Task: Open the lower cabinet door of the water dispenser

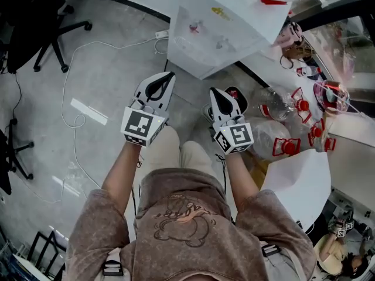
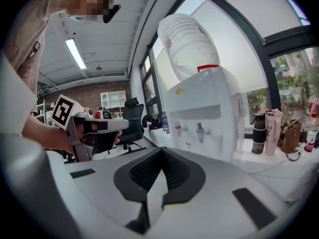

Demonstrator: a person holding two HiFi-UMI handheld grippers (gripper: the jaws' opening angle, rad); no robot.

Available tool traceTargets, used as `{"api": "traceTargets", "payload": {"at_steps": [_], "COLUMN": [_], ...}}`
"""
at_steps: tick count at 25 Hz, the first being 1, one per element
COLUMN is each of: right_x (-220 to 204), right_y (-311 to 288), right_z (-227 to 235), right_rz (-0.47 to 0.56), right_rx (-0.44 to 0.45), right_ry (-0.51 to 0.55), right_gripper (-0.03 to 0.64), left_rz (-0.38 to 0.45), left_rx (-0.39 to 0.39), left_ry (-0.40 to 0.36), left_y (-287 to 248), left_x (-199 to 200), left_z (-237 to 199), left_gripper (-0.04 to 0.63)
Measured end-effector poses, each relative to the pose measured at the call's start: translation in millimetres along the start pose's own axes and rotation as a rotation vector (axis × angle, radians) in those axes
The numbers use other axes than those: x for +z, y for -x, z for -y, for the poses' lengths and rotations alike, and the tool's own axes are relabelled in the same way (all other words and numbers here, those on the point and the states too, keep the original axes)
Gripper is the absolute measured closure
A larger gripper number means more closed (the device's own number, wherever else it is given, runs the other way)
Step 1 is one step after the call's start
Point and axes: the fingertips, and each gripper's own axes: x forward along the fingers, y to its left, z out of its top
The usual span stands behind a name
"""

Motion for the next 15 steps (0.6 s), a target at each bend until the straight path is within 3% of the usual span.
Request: {"api": "traceTargets", "payload": {"at_steps": [15], "right_x": [-160], "right_y": [-57], "right_z": [47], "right_rz": [0.096], "right_rx": [0.027], "right_ry": [0.024], "right_gripper": [0.611], "left_rz": [0.040], "left_rx": [-0.045], "left_ry": [-0.088], "left_y": [-56], "left_x": [-159], "left_z": [-21], "left_gripper": [0.583]}}
